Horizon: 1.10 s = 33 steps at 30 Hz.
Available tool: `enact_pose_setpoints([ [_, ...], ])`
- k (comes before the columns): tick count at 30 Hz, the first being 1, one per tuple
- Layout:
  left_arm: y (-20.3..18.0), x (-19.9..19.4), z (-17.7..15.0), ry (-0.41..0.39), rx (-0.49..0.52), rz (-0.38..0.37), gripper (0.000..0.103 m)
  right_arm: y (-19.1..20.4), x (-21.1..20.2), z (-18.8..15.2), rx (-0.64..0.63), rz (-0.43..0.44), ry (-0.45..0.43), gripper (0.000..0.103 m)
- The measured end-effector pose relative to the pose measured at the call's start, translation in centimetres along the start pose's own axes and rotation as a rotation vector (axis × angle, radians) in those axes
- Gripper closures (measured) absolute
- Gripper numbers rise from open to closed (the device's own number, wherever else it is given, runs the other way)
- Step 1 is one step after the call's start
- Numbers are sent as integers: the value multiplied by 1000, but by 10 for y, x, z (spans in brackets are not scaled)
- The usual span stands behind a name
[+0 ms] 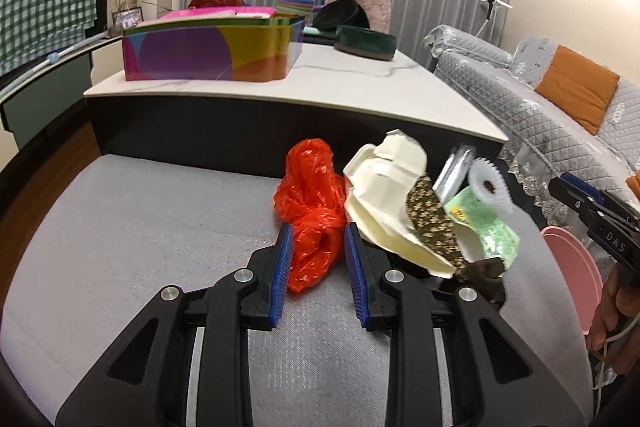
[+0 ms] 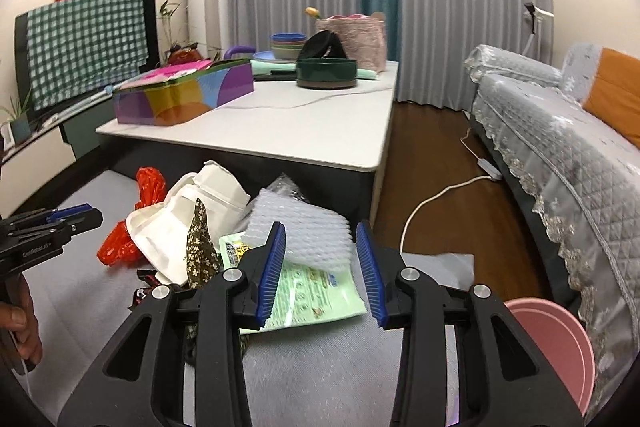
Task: Collect trash
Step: 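Grasp the red plastic bag with the left tool while the right tool grasps bubble wrap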
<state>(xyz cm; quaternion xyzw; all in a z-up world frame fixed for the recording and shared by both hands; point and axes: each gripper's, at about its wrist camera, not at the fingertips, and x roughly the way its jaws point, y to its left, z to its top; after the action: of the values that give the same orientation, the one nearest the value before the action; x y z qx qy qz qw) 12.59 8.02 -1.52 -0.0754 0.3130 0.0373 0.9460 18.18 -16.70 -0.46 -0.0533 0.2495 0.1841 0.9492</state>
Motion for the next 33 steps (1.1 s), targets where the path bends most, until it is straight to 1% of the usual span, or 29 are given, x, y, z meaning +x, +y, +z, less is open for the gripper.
enact_pose_setpoints([
  [1,1,4,-1,6,-1,5,75,3,4,1,-12,8,0,64],
  [3,4,10,-2,19,-9,17,70,9,11,2,-36,17,-1,57],
  [4,7,13,-3,27,-23,24,63,12,14,2,-45,18,1,55],
  [5,9,16,-3,31,-33,23,60,13,16,3,-50,24,6,51],
  [7,10,20,-4,37,-45,19,60,19,22,3,-64,42,12,50],
  [11,10,28,-5,53,-45,22,60,32,33,4,-110,47,16,47],
  [15,13,38,-9,84,-65,24,60,40,47,3,-138,33,42,47],
  [17,12,40,-9,87,-60,22,60,40,52,1,-141,25,57,47],
  [19,13,43,-12,98,-57,21,60,38,56,-1,-134,24,75,50],
  [20,14,45,-13,102,-61,20,61,37,57,-1,-130,25,79,56],
  [21,15,46,-14,105,-67,18,64,37,57,-1,-127,26,83,64],
  [22,17,47,-15,110,-73,10,70,36,58,-1,-125,29,89,67],
  [23,17,48,-15,114,-77,5,72,36,58,-1,-121,36,93,74],
  [24,18,47,-15,115,-79,1,74,35,58,0,-114,44,96,76],
  [25,18,45,-15,112,-78,-5,80,34,56,0,-109,50,94,79],
  [26,18,43,-14,110,-73,-7,82,34,55,0,-109,51,91,84],
  [29,17,37,-12,93,-60,-3,87,33,47,1,-117,44,75,90],
  [33,16,26,-8,74,-56,3,89,31,33,6,-111,38,51,91],
])
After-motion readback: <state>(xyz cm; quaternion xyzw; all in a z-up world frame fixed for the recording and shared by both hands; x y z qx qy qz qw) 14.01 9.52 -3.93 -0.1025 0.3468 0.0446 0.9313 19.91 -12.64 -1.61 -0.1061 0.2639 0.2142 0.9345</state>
